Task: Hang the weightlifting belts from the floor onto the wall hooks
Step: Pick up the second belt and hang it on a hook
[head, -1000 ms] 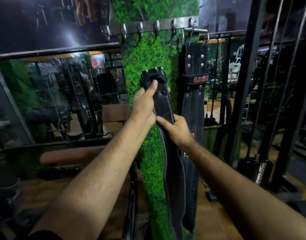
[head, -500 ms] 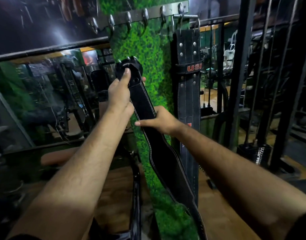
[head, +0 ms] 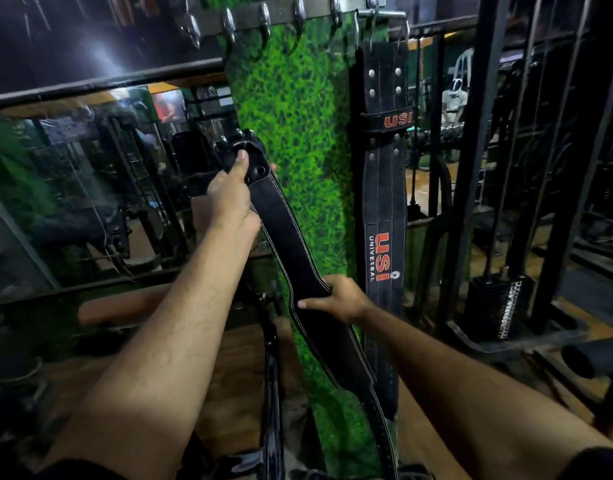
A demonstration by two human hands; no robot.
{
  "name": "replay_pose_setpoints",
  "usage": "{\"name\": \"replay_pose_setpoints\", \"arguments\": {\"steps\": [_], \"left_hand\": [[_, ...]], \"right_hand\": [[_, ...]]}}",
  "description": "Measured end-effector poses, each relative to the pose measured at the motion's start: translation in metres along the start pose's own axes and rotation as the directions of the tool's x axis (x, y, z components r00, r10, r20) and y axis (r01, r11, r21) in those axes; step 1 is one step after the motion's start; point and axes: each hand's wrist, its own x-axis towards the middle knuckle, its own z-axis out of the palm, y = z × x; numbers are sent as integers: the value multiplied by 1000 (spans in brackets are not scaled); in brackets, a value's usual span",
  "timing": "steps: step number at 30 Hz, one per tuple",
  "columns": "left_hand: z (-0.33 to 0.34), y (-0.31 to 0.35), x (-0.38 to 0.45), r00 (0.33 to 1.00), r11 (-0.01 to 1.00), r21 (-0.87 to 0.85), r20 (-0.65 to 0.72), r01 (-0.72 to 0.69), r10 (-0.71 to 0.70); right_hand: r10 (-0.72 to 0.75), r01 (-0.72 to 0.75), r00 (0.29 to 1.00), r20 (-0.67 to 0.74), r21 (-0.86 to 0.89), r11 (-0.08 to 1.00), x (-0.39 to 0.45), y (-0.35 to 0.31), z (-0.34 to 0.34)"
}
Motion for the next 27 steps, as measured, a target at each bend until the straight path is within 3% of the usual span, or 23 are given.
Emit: {"name": "replay_pose_setpoints", "arguments": {"steps": [3,6,8,15,27], "left_hand": [[-9,4,6,1000,999,49,16,12,-13],[-17,-2,1,997,993,114,65,31,-38],[-25,-10,-5,994,990,129,88,50,-62],[-53,-39,-10,983,959,255,101,122,-152],[-52,-59,-21,992,934,336,78,-124,104]], "right_hand": [[-49,71,994,-101,234,970,2,-26,7],[18,81,983,-184,515,854,4,-75,-1],[24,119,972,-235,577,808,9,-99,-4],[-52,262,929,-367,548,794,15,-150,-10],[24,132,928,-372,388,912,11,-129,-23]]}}
